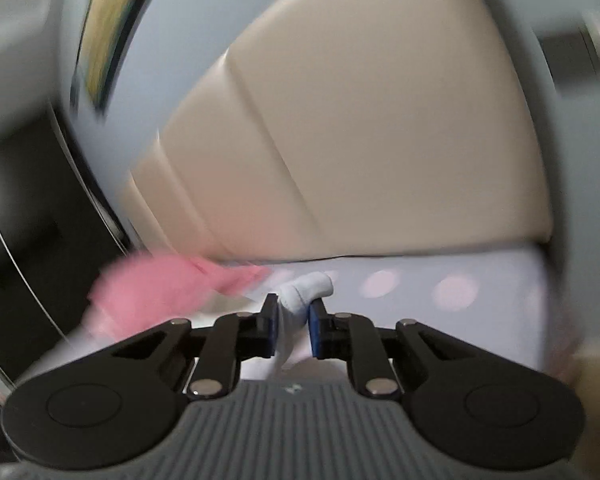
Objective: Fold clothes
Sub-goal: 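Lower the folded T-shirt onto the clothes stack and open both grippers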
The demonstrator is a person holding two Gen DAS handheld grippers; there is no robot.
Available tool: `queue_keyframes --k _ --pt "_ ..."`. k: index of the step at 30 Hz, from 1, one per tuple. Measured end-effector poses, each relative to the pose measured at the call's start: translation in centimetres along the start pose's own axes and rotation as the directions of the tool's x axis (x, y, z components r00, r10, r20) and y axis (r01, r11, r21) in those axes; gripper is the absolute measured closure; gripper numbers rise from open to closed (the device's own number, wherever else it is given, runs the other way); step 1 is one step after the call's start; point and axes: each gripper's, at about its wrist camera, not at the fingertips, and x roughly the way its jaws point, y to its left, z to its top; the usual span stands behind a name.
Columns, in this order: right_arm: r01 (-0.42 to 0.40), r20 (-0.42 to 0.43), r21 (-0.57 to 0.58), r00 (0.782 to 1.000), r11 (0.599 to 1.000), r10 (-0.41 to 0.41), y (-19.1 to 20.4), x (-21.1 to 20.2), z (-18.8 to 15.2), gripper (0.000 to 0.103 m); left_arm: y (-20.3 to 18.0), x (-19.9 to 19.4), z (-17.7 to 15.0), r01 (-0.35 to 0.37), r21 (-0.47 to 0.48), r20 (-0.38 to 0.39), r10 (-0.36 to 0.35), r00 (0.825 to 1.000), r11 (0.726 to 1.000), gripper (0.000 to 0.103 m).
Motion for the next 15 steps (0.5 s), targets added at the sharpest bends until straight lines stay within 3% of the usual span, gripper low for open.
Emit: queue_keyframes --k 2,7,12,15 --pt "0.071 -0.021 -0.104 0.997 0.992 -0.074 1.1 0.7 -0.5 0.088 0.5 0.5 0.2 0.007 -0.035 -0.004 -0.007 1.000 0.999 0.078" --pt "0.160 -0.123 -0.128 0.977 0.979 -0.175 0.2 3.3 -1.7 0.088 1.5 2.2 0.7 0.025 -0.148 -0.030 -0.030 0.999 0.989 0.083" --pt "0.189 -0.159 -0.136 0.965 0.973 -0.210 0.2 4.0 -2.3 0.087 1.9 2.9 0.7 0.008 -0.193 -0.054 -0.019 0.998 0.981 0.083" --pt "0.178 -0.136 -0.121 0.972 0.977 -0.194 0.6 3.3 -2.0 0.078 1.1 1.5 1.2 0.012 -0.165 -0.024 -0.016 1.000 0.986 0.083"
